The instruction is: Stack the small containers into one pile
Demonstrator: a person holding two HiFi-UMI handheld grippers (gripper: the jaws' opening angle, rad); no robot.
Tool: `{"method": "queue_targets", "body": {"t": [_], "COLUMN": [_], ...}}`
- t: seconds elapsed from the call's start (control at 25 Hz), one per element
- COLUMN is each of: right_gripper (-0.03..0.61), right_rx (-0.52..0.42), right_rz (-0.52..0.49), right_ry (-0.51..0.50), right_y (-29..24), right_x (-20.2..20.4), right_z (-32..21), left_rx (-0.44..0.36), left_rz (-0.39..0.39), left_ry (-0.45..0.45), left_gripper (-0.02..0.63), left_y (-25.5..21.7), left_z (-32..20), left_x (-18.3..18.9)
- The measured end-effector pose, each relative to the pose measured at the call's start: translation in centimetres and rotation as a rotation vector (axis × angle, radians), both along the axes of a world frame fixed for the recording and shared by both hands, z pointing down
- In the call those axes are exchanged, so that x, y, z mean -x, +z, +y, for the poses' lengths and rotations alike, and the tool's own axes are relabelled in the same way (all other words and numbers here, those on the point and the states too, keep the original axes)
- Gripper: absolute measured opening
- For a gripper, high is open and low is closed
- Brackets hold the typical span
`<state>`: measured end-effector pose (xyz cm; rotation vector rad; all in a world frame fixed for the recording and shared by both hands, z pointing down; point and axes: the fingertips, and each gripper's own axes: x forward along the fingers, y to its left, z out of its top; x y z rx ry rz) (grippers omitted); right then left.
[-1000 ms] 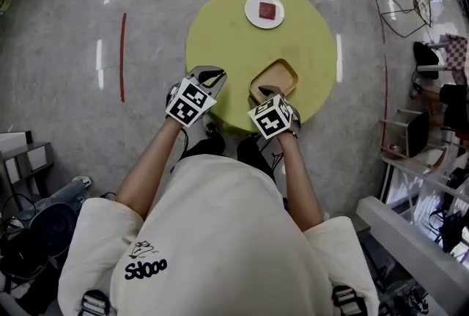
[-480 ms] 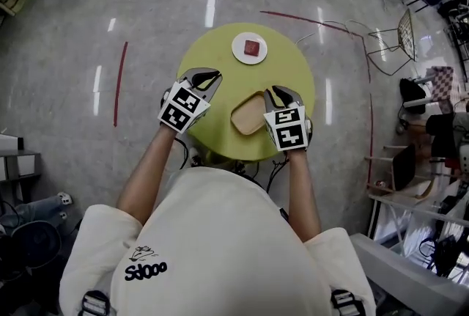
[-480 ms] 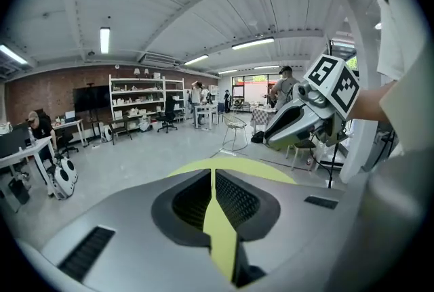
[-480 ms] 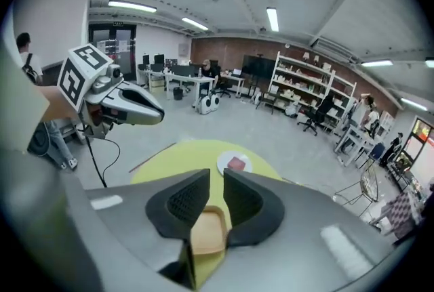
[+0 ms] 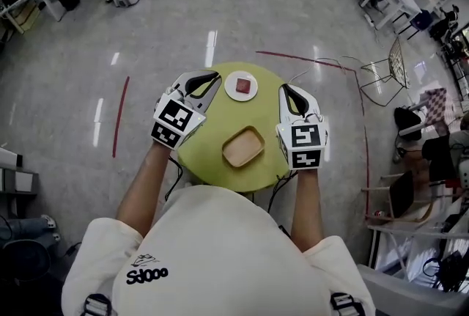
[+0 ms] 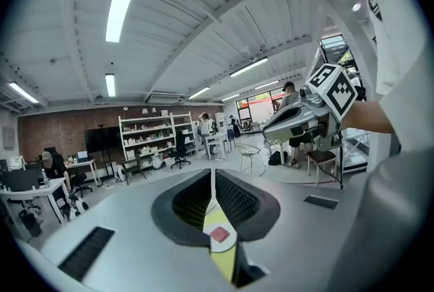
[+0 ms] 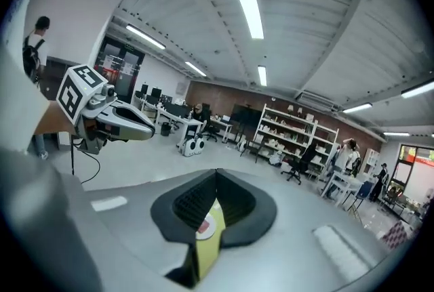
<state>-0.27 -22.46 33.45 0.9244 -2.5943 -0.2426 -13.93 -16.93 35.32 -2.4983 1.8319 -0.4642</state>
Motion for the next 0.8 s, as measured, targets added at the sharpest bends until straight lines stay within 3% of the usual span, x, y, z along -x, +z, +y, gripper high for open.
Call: {"method": "queue_targets", "body": {"t": [0.36, 0.56, 0.8], "right_gripper": [0.011, 0.011, 0.009], "right_rx": [-0.137, -0.179, -0.186], "right_rz": [-0.104, -0.152, -0.147], "right_ry": [-0.086, -0.109, -0.124], "right_y": [-6.9, -9.4, -9.9], "right_x": [0.1, 0.0, 0.6], "right_z": [0.6, 1.0, 1.4], "left_rx": [-0.160, -0.221, -0.248], "left_rz": [-0.021, -0.071, -0.070], "left_ry": [-0.006, -0.009, -0.015], "left_gripper": [0.023, 0.023, 0.023], "left_y": [-7.1, -10.1, -11.3], "left_z": [-0.3, 0.3, 1.0], "left_x": [-0.4, -0.8, -0.5]}}
